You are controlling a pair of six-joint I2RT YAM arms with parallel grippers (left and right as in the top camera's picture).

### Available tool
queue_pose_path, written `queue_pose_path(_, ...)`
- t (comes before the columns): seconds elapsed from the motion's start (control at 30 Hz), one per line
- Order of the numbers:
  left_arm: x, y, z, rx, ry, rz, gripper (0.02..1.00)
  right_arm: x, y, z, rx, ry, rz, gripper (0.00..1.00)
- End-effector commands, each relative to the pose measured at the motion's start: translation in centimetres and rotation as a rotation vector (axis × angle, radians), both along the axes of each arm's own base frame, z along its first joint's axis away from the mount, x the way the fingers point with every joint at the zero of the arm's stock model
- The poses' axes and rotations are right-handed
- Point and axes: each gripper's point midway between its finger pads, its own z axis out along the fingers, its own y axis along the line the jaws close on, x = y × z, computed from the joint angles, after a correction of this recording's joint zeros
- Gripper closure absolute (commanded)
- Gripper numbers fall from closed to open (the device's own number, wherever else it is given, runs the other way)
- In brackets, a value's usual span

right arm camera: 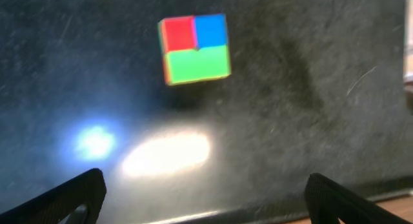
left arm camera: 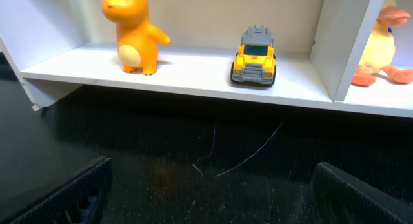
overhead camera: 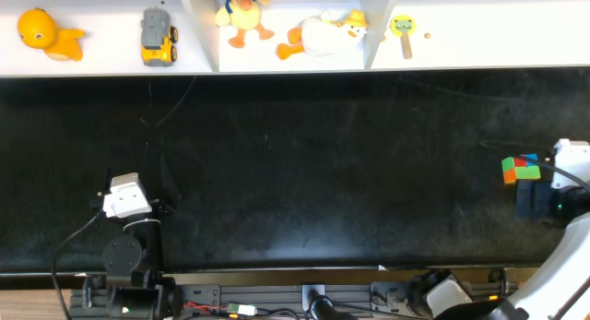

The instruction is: Store Toys

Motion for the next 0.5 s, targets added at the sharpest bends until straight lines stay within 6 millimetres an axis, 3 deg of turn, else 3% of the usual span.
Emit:
queue_pose_path(0.03,-0.1,0.2,0.0,0.022,-0.001,0.010,0.020,1.3,-2.4,0.6,-0.058,-0.047,0.017,0.007)
queue_pose_path(0.5,-0.1,0.2,0.0,0.022,-0.001,0.010,0.020,1.8,-1.7,-0.4,-0.009,-0.053,0.113,0.003)
